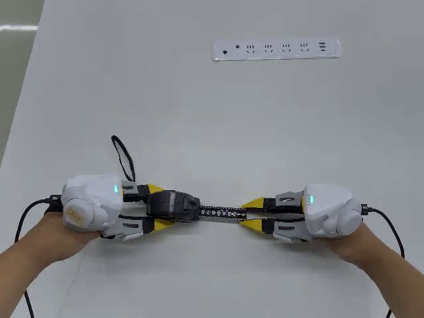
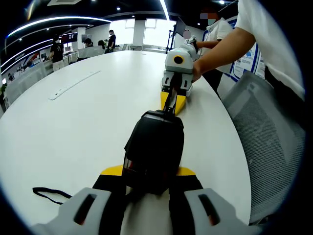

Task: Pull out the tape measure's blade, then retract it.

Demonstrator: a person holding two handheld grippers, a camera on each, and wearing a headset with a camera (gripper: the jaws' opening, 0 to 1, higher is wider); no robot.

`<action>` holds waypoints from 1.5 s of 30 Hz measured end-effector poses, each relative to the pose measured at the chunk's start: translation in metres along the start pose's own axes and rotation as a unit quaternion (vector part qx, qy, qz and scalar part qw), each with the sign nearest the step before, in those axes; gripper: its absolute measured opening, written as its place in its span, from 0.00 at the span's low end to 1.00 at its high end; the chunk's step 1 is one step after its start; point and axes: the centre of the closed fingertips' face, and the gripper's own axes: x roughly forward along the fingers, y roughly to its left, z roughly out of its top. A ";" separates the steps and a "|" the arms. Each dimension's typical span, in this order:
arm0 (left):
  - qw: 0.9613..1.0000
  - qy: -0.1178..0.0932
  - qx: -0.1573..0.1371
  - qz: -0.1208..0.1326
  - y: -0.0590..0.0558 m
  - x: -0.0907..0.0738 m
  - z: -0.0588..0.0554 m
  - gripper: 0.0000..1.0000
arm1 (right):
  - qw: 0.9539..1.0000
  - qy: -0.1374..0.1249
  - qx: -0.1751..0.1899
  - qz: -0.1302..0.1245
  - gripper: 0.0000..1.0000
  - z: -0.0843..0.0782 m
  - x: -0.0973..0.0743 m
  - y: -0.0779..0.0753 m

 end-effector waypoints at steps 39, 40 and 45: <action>1.000 0.001 0.000 0.002 0.004 0.002 -0.006 0.30 | 1.000 -0.003 0.020 -0.017 0.10 -0.013 -0.033 0.001; 1.000 0.001 0.000 0.002 0.004 0.002 -0.006 0.30 | 1.000 -0.003 0.021 -0.017 0.10 -0.013 -0.033 0.001; 1.000 0.002 -0.001 0.002 0.003 0.002 -0.005 0.30 | 1.000 -0.003 0.022 -0.019 0.10 -0.014 -0.036 0.001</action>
